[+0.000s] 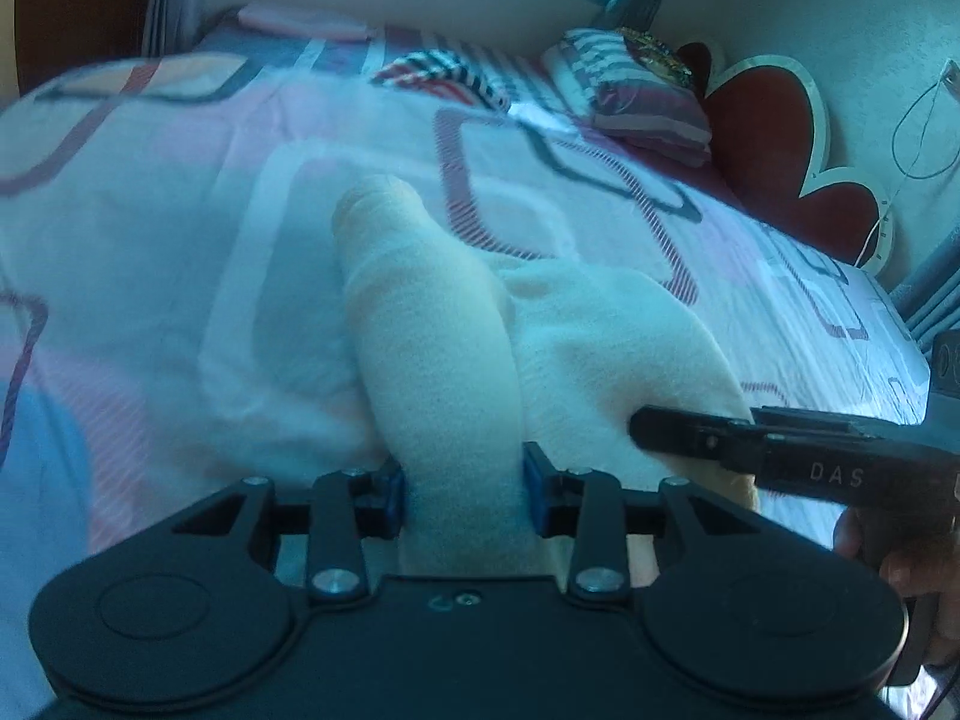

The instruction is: Fold small clothes

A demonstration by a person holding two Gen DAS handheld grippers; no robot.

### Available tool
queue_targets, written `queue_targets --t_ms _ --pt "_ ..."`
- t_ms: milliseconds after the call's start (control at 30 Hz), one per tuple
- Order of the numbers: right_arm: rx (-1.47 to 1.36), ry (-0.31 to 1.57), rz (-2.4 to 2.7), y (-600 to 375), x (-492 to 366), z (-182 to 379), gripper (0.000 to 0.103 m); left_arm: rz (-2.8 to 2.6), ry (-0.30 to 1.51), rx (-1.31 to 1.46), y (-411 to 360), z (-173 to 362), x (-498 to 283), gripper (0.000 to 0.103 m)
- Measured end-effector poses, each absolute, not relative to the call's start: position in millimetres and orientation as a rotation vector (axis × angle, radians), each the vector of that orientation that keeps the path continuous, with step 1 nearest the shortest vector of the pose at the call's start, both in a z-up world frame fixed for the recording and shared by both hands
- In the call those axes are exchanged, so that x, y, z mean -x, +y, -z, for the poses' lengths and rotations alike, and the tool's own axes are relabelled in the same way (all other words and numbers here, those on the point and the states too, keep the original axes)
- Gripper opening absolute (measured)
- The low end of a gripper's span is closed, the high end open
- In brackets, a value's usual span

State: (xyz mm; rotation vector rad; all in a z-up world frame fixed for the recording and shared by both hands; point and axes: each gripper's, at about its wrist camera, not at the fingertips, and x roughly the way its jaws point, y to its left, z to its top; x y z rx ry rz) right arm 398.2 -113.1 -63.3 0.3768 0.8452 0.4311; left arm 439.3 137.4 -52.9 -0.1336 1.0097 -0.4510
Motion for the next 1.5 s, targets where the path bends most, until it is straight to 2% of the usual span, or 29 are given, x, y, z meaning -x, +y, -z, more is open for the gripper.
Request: queue_targets --t_ms 33,67,100,133,167,267,500,600,700,733,800,867,967,1200,1300,1500 --pt "-0.374 0.854 -0.415 -109.5 -399.2 69.0 0.032 0.45 1.022 0.142 143.6 58.7 -439.7 0.047" --pt "-0.38 0.869 -0.379 -110.4 -400.8 77.9 0.032 0.443 1.015 0.166 151.9 62.4 -439.7 0.061" --pt "-0.421 0.888 -0.362 -114.9 -402.5 85.8 0.032 0.427 0.996 0.176 158.3 64.0 -438.0 0.069" --pt "-0.47 0.895 -0.349 -123.5 -404.0 91.6 0.032 0.416 0.977 0.176 162.7 64.6 -436.3 0.074" --pt "-0.501 0.897 -0.339 -128.3 -405.2 95.1 0.032 0.411 0.963 0.186 167.1 67.1 -433.7 0.075" --pt "-0.499 0.895 -0.327 -128.4 -406.6 96.7 0.032 0.424 0.974 0.252 173.1 78.6 -433.9 0.07" --pt "-0.473 0.896 -0.294 -125.8 -406.7 95.3 0.033 0.411 0.95 0.265 171.7 88.5 -438.4 0.073" --pt "-0.476 0.908 -0.299 -128.5 -405.8 94.0 0.042 0.411 0.957 0.257 172.0 83.1 -437.0 0.073" --pt "-0.435 0.842 -0.258 -134.6 -396.5 73.1 0.044 0.388 0.881 0.224 174.7 65.8 -431.8 0.065" --pt "-0.417 0.809 -0.244 -136.9 -393.8 65.8 0.044 0.378 0.87 0.221 175.0 62.6 -433.9 0.06" --pt "-0.409 0.791 -0.263 -139.3 -397.2 56.2 0.044 0.362 0.866 0.239 175.2 60.7 -444.2 0.059" --pt "-0.368 0.796 -0.299 -132.7 -404.4 53.2 0.035 0.353 0.881 0.234 170.9 62.0 -454.9 0.059" --pt "-0.292 0.858 -0.327 -119.8 -416.1 65.4 0.028 0.348 0.932 0.195 160.8 71.1 -467.0 0.062" --pt "-0.209 0.884 -0.261 -122.4 -423.4 83.7 0.028 0.347 0.951 0.187 156.2 80.5 -467.3 0.066" --pt "-0.17 0.85 -0.233 -121.0 -408.8 67.7 0.028 0.334 0.905 0.146 154.3 65.8 -449.2 0.059" --pt "-0.131 0.82 -0.323 -107.7 -341.2 44.7 0.028 0.354 0.871 0.188 173.1 58.8 -383.0 0.059"
